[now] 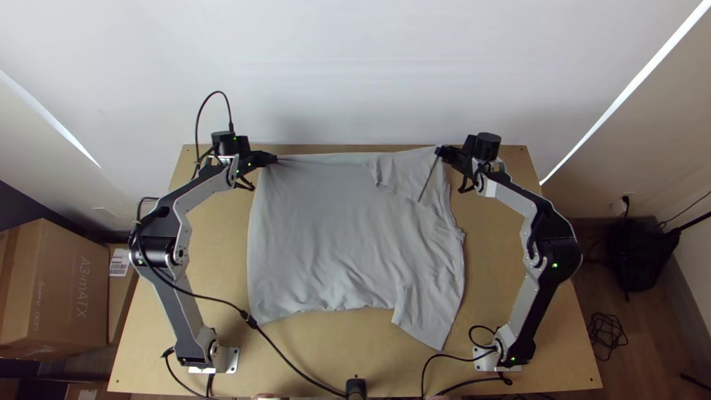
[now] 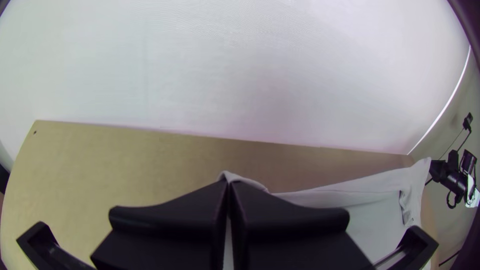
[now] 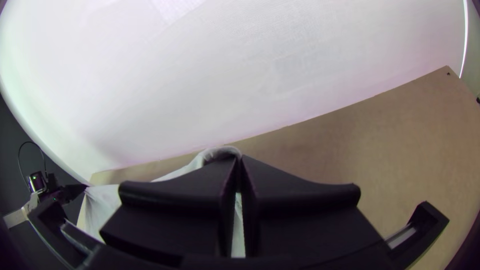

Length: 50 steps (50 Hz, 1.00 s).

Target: Fold the t-shirt

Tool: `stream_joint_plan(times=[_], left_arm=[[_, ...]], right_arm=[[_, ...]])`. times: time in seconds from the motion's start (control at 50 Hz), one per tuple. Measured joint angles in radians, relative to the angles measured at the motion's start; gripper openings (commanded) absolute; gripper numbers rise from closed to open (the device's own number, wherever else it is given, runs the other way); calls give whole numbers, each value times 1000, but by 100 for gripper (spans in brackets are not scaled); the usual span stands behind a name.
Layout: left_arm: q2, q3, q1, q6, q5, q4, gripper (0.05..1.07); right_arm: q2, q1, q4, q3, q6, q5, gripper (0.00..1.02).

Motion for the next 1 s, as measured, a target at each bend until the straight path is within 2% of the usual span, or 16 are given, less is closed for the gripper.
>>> stream_joint_plan(times=[0.04, 0.08, 0.1, 0.12, 0.14, 0.16, 0.28, 0.4, 0.54, 0.68, 0.88, 1.0], left_arm=[[21, 34, -5, 0, -7, -16, 28], [40, 72, -10, 0, -10, -41, 59], [48, 84, -12, 0, -13, -51, 74], [55, 103, -14, 0, -16, -77, 87], [60, 120, -17, 0, -16, -101, 100], [66, 141, -18, 0, -19, -137, 103], [100, 305, -21, -1, -27, -348, 103], [93, 393, -14, -5, -26, -401, 103], [53, 438, 9, -12, -23, -459, 103], [-10, 446, 42, -16, -8, -529, 103], [-149, 446, 60, -39, 23, -710, 103], [-265, 439, 58, -52, 46, -822, 103]], right_arm=[[21, 0, -14, 29, 0, 6, 53], [39, 0, -30, 55, 1, 14, 84], [45, 0, -46, 67, 0, 17, 95], [53, 0, -68, 83, 0, 20, 99], [58, 0, -92, 97, 0, 23, 99], [66, -1, -126, 117, 0, 24, 99], [85, -12, -241, 199, 1, 28, 99], [66, -44, -287, 202, 21, 28, 99], [-3, -121, -434, 202, 109, 31, 99], [-119, -196, -563, 209, 139, 27, 99], [-246, -279, -890, 272, 151, -72, 99], [-327, -328, -1059, 245, 115, -141, 98]])
